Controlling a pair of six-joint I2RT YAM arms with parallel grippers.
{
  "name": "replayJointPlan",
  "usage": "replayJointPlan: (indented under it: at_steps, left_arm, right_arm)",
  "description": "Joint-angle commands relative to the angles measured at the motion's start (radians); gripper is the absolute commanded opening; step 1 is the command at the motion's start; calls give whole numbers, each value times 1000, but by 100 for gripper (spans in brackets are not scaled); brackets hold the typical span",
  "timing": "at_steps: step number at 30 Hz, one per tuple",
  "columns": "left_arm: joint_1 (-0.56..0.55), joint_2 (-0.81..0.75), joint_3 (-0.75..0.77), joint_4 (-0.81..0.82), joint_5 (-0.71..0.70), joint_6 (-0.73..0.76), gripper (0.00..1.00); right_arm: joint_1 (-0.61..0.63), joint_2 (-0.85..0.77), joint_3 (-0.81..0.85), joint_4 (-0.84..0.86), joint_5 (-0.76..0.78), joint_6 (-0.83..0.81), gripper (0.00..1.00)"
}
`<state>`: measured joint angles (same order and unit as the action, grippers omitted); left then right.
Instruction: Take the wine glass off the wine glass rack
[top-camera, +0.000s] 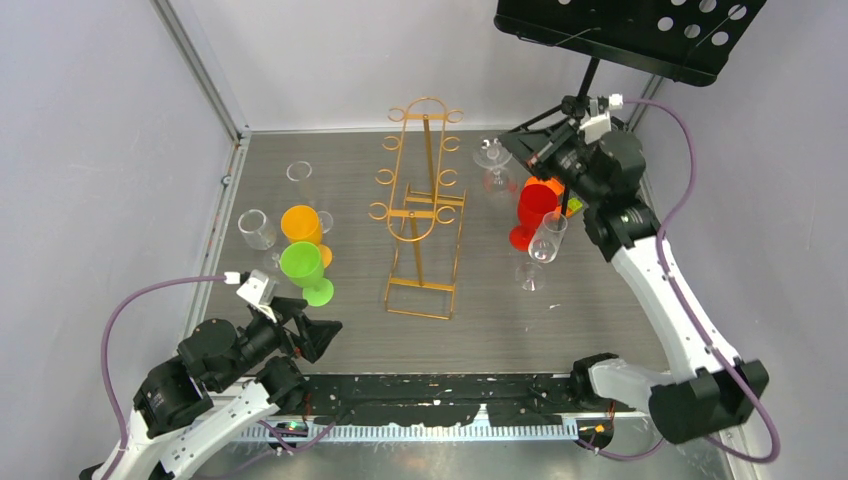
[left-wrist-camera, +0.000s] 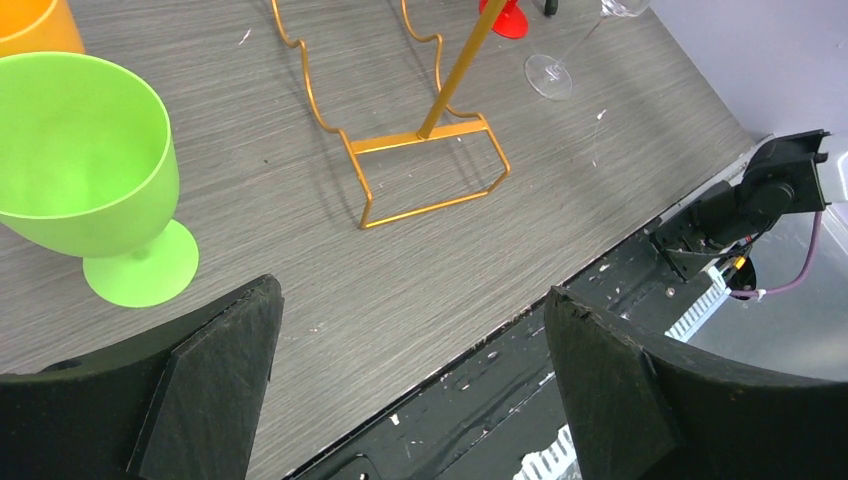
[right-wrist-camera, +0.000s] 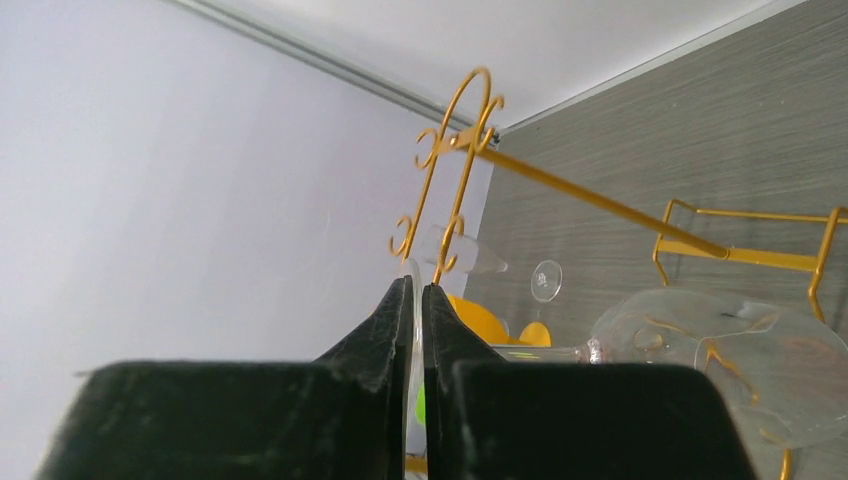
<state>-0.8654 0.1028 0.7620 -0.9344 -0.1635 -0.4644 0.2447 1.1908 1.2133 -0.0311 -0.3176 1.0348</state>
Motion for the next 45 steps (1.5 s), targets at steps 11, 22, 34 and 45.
replayJointPlan:
  at_steps: [11, 22, 34, 45]
  left_arm:
    - [2, 82, 42, 2, 17, -54, 100]
    - [2, 75, 57, -3, 48, -210, 100]
    - [2, 34, 61, -4, 140, -404, 100]
    - [2, -33, -4, -3, 210, -641, 100]
  right_arm:
    - [-1, -407, -234, -21, -257, -103, 6]
    - [88, -521, -264, -164, -459, -269, 6]
    - [655, -420, -267, -150, -148, -426, 6]
    - [866, -243, -258, 39, -62, -507, 6]
